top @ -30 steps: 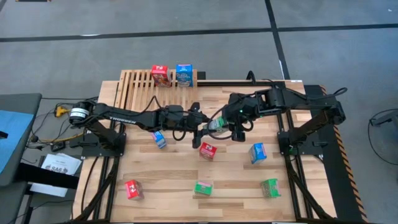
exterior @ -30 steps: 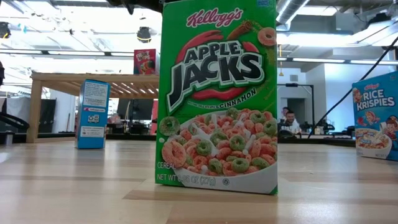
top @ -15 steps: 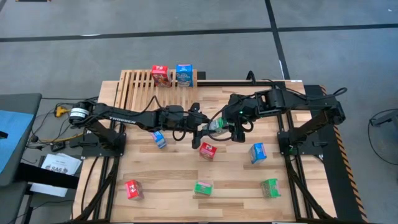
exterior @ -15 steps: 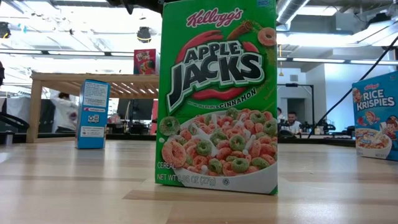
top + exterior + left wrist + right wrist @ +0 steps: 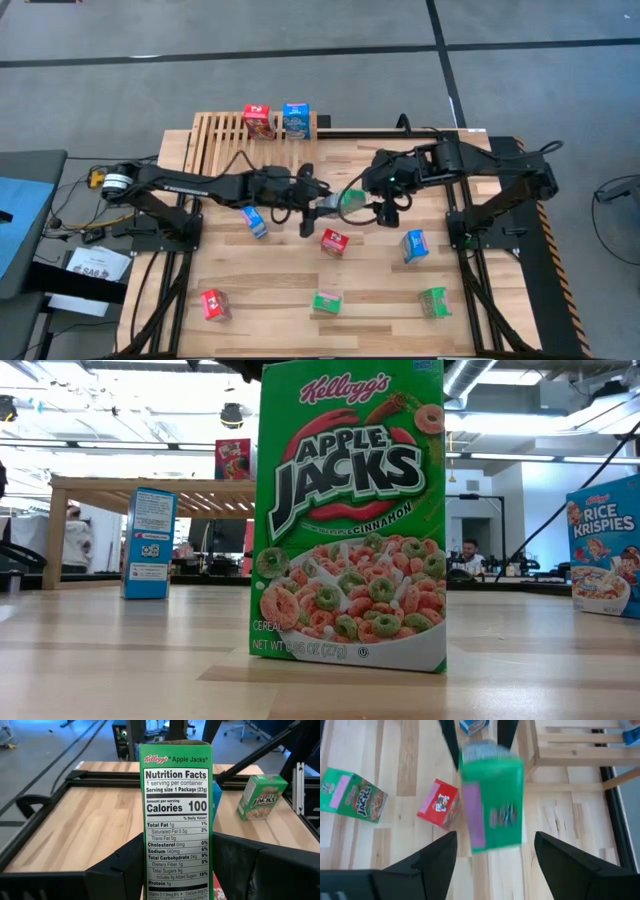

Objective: Stack cereal on shelf
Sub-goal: Put the top right green cereal box on the shelf

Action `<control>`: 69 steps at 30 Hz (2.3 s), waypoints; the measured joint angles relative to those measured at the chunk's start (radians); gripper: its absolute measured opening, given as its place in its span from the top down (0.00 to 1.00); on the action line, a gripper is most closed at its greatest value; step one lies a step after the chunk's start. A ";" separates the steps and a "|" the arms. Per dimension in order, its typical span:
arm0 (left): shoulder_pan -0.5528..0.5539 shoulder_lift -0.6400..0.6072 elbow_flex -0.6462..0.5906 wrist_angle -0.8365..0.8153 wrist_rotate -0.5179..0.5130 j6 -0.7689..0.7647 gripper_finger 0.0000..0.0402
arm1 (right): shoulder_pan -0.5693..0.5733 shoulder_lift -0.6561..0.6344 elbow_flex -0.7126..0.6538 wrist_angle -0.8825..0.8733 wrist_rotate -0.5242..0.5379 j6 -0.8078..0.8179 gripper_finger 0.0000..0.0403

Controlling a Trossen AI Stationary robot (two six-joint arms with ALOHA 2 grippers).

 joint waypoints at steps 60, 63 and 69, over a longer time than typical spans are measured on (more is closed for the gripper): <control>0.173 -0.883 -0.651 0.378 -1.121 0.285 0.56 | 0.230 -0.171 -0.001 -0.001 -0.004 0.132 0.27; 0.228 -0.883 -0.651 0.333 -1.083 0.228 0.56 | 0.230 -0.171 -0.001 -0.001 -0.004 0.132 0.27; 0.314 -0.883 -0.651 0.266 -1.063 0.139 0.56 | 0.230 -0.171 -0.001 -0.001 -0.004 0.131 0.27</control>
